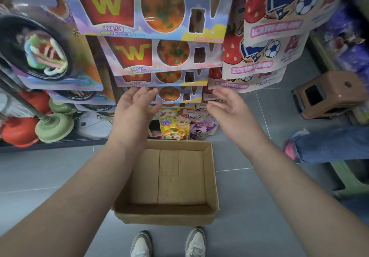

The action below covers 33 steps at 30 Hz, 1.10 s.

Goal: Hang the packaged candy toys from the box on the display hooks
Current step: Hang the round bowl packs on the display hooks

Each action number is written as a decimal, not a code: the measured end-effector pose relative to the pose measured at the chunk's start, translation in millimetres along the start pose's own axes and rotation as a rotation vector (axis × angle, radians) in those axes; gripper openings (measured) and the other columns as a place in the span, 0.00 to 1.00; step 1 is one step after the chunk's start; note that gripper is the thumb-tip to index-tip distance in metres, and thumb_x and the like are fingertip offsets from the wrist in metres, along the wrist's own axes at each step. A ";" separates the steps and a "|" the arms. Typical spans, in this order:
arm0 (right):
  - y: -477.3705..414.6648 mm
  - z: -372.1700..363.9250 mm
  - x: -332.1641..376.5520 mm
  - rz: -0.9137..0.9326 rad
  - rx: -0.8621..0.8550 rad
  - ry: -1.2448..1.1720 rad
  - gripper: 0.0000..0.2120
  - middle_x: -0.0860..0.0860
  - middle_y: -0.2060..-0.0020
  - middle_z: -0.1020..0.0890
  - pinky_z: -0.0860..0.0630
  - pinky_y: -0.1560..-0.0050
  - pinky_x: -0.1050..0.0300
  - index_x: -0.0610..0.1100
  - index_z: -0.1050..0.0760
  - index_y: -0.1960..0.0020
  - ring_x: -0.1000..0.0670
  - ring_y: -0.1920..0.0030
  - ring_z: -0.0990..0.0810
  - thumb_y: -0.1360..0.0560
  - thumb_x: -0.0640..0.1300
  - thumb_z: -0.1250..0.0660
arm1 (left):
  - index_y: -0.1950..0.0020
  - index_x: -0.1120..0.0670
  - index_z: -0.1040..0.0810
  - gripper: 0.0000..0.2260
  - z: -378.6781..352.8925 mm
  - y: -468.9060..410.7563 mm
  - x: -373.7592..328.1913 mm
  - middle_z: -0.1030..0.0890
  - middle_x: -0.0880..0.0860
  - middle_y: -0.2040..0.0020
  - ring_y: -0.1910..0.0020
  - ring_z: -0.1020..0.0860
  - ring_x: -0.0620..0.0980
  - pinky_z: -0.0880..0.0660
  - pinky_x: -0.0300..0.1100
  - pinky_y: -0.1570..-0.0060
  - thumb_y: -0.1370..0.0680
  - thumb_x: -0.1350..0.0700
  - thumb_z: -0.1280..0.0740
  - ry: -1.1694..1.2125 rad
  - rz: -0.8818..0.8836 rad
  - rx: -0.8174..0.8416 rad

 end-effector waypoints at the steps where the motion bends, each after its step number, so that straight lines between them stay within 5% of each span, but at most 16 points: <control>1: 0.0 6.3 -0.8 -0.007 -0.017 0.021 0.24 0.59 0.31 0.26 0.28 0.35 0.59 0.52 0.32 0.25 0.60 0.35 0.23 0.20 0.44 0.32 | 0.23 0.58 0.33 0.36 -1.3 -0.2 -0.6 0.21 0.53 0.29 0.35 0.19 0.47 0.22 0.49 0.33 0.29 0.54 0.26 -0.012 0.001 0.014; 6: -1.8 56.0 -15.2 -0.064 -0.281 0.040 0.10 0.57 0.47 0.16 0.23 0.38 0.52 0.52 0.20 0.41 0.58 0.45 0.19 0.22 0.48 0.30 | 0.32 0.53 0.28 0.27 2.5 0.8 3.8 0.19 0.54 0.33 0.36 0.19 0.48 0.21 0.47 0.35 0.30 0.55 0.27 -0.024 0.031 0.022; 8: -4.0 74.3 -17.8 -0.086 -0.367 -0.001 0.07 0.54 0.48 0.16 0.23 0.35 0.44 0.53 0.23 0.47 0.53 0.44 0.17 0.24 0.50 0.29 | 0.26 0.56 0.32 0.33 2.1 4.8 6.8 0.21 0.54 0.31 0.35 0.20 0.48 0.20 0.43 0.40 0.31 0.56 0.29 -0.037 0.036 0.035; 15: -10.2 69.2 -15.5 -0.091 -0.263 -0.007 0.04 0.56 0.51 0.15 0.23 0.34 0.44 0.53 0.23 0.48 0.54 0.45 0.16 0.21 0.47 0.30 | 0.23 0.56 0.34 0.33 -1.3 9.5 10.2 0.21 0.52 0.30 0.34 0.19 0.47 0.22 0.48 0.34 0.26 0.57 0.27 -0.051 0.031 0.065; 20: -2.3 41.7 -29.9 -0.090 -0.147 0.039 0.09 0.59 0.44 0.17 0.24 0.34 0.46 0.55 0.24 0.41 0.56 0.42 0.18 0.21 0.46 0.32 | 0.27 0.51 0.30 0.22 1.8 6.4 18.6 0.20 0.47 0.31 0.34 0.20 0.45 0.25 0.51 0.30 0.19 0.55 0.29 -0.203 0.039 0.086; 24: 5.8 13.6 -42.4 -0.023 -0.006 0.181 0.19 0.60 0.37 0.21 0.28 0.38 0.62 0.51 0.28 0.29 0.61 0.39 0.22 0.19 0.48 0.33 | 0.20 0.45 0.35 0.25 10.3 10.0 31.5 0.23 0.42 0.28 0.32 0.23 0.43 0.27 0.49 0.29 0.16 0.54 0.33 -0.511 -0.004 0.111; 27: 13.5 -2.2 -63.8 0.038 0.054 0.350 0.23 0.58 0.33 0.24 0.28 0.34 0.59 0.52 0.32 0.26 0.59 0.34 0.25 0.20 0.50 0.33 | 0.18 0.45 0.39 0.27 25.1 12.8 49.5 0.28 0.44 0.25 0.28 0.28 0.44 0.29 0.44 0.32 0.16 0.53 0.34 -0.814 -0.061 0.186; 33: 23.2 -28.8 -140.5 0.047 0.078 0.571 0.28 0.53 0.27 0.30 0.32 0.30 0.56 0.53 0.36 0.23 0.53 0.28 0.29 0.20 0.50 0.33 | 0.17 0.43 0.45 0.32 82.5 5.5 109.9 0.36 0.53 0.20 0.22 0.34 0.55 0.32 0.55 0.25 0.18 0.52 0.33 -1.272 -0.052 0.271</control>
Point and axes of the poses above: each hand's wrist, its own y-axis away from the middle knuckle, its own z-axis out of the back of the hand, x = y × z, the point moved 4 cm from there along -y, towards the middle knuckle
